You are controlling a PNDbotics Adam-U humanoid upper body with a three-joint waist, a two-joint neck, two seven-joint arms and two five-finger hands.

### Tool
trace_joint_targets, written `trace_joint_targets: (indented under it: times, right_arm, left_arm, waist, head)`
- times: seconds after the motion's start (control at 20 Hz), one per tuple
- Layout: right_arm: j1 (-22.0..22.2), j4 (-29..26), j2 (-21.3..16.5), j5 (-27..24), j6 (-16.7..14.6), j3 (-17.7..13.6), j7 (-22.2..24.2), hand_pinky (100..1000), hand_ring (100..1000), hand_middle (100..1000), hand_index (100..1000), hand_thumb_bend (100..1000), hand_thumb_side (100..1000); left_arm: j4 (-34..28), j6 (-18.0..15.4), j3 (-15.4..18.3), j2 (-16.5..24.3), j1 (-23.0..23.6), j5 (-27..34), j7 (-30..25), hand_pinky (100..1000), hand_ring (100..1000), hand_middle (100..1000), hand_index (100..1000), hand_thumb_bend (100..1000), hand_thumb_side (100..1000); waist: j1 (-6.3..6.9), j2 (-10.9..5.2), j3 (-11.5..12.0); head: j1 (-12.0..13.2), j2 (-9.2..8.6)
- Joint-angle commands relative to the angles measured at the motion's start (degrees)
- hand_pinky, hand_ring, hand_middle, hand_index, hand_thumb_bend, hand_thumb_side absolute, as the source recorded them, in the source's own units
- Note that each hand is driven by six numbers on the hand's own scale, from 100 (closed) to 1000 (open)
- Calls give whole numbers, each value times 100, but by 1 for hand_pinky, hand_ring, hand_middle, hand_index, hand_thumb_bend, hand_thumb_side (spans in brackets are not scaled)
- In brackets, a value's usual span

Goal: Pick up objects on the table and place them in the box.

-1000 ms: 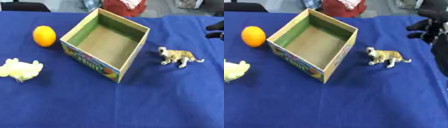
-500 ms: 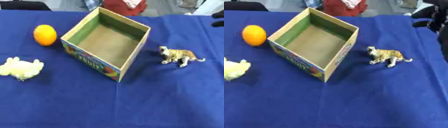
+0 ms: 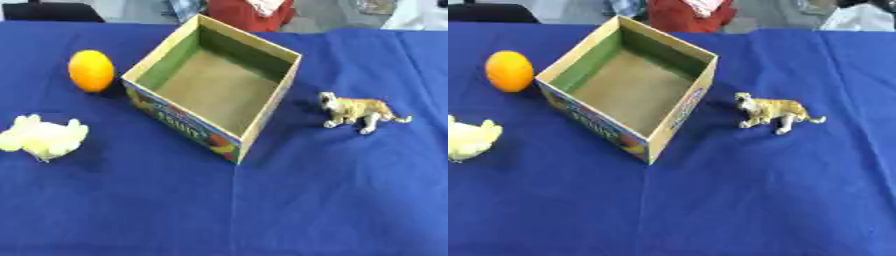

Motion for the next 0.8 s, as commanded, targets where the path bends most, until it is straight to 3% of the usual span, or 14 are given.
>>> trace_joint_targets:
  times: [0.05,0.4,0.8]
  right_arm:
    - [-334,286,-416,530,-101,144,313,711,813,741,888,100,994]
    - [-1022,1381,-611,1611,-523,573,989,725,845,788,896,100,989]
    - [-1588,2594,-493,2352,-1165,858,1801,742,871,802,878,100,972]
  left_arm:
    - [-82,20,-24,279,-68,-16,-38,502,720,706,949,239,1000]
    - [-82,85,-109,548,-40,-56,-59,503,722,706,947,228,1000]
    - [-82,87,-194,790,-30,-93,-141,504,723,707,947,222,1000]
  waist:
    - [5,-106,10]
    - [-7,-118,13]
    - [-11,-147,6]
  head:
    - [-38,-29]
    - [-66,-7]
    - [-79,-15]
